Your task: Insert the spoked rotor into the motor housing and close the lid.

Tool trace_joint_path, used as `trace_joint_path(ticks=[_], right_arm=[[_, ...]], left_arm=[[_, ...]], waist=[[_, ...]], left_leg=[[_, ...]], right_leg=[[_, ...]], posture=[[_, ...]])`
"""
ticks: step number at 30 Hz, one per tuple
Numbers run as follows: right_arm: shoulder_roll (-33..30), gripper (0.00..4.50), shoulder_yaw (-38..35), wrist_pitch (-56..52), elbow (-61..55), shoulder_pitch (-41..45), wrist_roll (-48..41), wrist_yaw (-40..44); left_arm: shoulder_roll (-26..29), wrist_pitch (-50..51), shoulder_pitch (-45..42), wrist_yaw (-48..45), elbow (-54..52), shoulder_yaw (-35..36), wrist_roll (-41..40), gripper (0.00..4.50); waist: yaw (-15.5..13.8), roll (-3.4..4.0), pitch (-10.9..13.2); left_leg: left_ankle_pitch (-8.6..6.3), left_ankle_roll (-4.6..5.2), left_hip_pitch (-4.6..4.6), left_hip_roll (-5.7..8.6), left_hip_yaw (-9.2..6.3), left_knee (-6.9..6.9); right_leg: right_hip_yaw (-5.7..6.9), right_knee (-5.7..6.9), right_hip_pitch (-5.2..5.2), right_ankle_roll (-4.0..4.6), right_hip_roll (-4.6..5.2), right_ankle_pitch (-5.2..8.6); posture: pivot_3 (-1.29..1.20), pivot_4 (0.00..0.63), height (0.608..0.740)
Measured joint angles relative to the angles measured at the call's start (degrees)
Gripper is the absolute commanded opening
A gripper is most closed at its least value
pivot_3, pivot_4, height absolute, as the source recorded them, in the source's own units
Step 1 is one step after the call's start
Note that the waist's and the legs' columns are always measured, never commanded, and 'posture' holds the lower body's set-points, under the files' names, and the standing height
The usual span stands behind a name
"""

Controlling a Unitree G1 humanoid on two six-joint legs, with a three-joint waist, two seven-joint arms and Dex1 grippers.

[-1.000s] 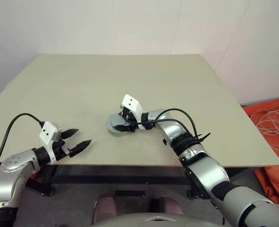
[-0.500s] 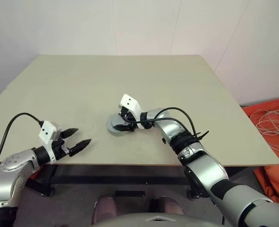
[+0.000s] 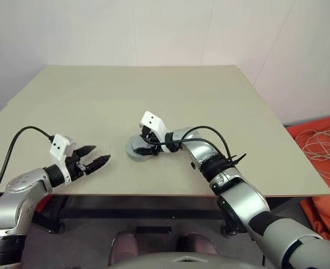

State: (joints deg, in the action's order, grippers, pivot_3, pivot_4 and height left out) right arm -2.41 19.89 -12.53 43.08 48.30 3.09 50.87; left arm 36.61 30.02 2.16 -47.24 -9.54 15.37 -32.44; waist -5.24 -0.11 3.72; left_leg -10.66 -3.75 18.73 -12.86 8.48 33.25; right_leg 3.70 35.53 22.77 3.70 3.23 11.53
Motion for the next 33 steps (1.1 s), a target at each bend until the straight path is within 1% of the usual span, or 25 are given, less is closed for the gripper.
trace_joint_path(ticks=[2, 5, 6, 9, 10, 17, 22, 26, 32, 33], right_arm=[[0.0, 3.1, 0.0, 0.0, 0.0, 0.0, 0.0, 0.0], [0.0, 3.1, 0.0, 0.0, 0.1, 0.0, 0.0, -0.1], [0.0, 3.1, -0.1, 0.0, 0.2, 0.1, 0.0, -0.1], [0.0, 3.1, -0.1, 0.0, 0.3, 0.1, 0.0, -0.1], [0.0, 3.1, -0.1, 0.0, 0.3, 0.1, 0.0, -0.1], [0.2, 3.1, -0.1, -0.1, 0.3, 0.2, 0.0, 0.1], [0.2, 3.1, -0.1, -0.1, 0.2, 0.2, -0.1, 0.2], [0.1, 3.1, -0.1, -0.7, 0.2, 0.2, -0.1, 0.0], [0.0, 3.1, -0.1, -1.8, -0.4, 0.1, -0.1, 0.3], [-0.1, 3.45, -0.2, -2.3, -0.9, 0.0, -0.4, 0.7]], left_arm=[[-0.1, -0.1, -0.5, 0.3, 0.2, -0.5, 0.4, 2.65], [-0.9, -0.3, -2.4, 1.7, 0.8, -2.4, 2.2, 1.57], [-1.2, -0.3, -3.2, 2.2, 1.1, -3.7, 2.9, 1.3], [-3.6, -0.3, -5.7, 4.6, 3.4, -6.4, 5.4, 0.27], [-4.3, -0.4, -6.5, 5.3, 3.9, -6.9, 6.0, 0.01], [-8.9, -1.1, -15.3, 10.3, 9.1, -10.3, 10.5, 0.0], [-11.1, -1.1, -17.6, 11.5, 13.7, -15.0, 14.1, 0.0], [-10.5, 0.5, -19.6, 11.5, 14.2, -16.8, 16.2, 0.0], [-10.5, 2.0, -20.2, 11.5, 14.0, -17.0, 16.4, 0.0], [-10.6, 2.3, -20.2, 11.5, 13.9, -17.0, 16.4, 0.0]], waist=[[0.0, 0.0, 0.0], [0.0, 0.0, 0.0], [0.0, 0.0, 0.0], [-0.1, 0.01, 0.0], [0.0, 0.0, 0.0], [0.0, 0.0, 0.0], [0.0, 0.0, 0.0], [-0.1, 0.12, -0.1], [-0.1, 0.22, -0.2], [-0.1, 0.23, -0.2]], left_leg=[[0.0, 0.0, 0.0, 0.0, 0.0, 0.0], [0.0, 0.0, -0.01, 0.0, 0.0, 0.0], [0.0, 0.0, -0.01, 0.01, 0.0, 0.0], [0.0, 0.0, -0.02, 0.01, -0.01, 0.0], [0.0, 0.0, -0.01, 0.01, -0.01, 0.0], [0.01, -0.02, 0.11, 0.02, -0.02, 0.0], [0.02, -0.02, 0.19, 0.01, -0.02, -0.01], [0.02, -0.02, 0.12, 0.05, -0.02, -0.02], [0.02, -0.02, 0.12, 0.06, -0.02, -0.01], [0.02, -0.02, 0.12, 0.06, -0.02, -0.01]], right_leg=[[0.0, 0.0, 0.0, 0.0, 0.0, 0.0], [0.0, 0.0, -0.02, 0.0, 0.0, 0.0], [0.0, 0.0, -0.03, 0.0, 0.01, 0.0], [0.0, -0.01, -0.03, 0.0, 0.01, 0.0], [0.0, -0.01, -0.03, 0.0, 0.0, 0.0], [0.0, 0.0, -0.03, 0.0, 0.01, 0.0], [0.0, 0.0, 0.0, 0.0, 0.01, 0.0], [0.01, -0.01, -0.06, -0.01, 0.05, 0.0], [0.01, -0.03, -0.11, -0.01, 0.07, 0.0], [0.01, -0.04, -0.11, -0.01, 0.07, 0.0]], posture=[[0.0, 0.0, 0.74], [0.0, 0.0, 0.74], [0.0, 0.0, 0.74], [0.0, 0.0, 0.74], [0.0, 0.0, 0.74], [0.0, 0.0, 0.74], [0.0, 0.0, 0.74], [0.0, 0.0, 0.74], [0.0, 0.0, 0.74], [0.0, 0.0, 0.74]])
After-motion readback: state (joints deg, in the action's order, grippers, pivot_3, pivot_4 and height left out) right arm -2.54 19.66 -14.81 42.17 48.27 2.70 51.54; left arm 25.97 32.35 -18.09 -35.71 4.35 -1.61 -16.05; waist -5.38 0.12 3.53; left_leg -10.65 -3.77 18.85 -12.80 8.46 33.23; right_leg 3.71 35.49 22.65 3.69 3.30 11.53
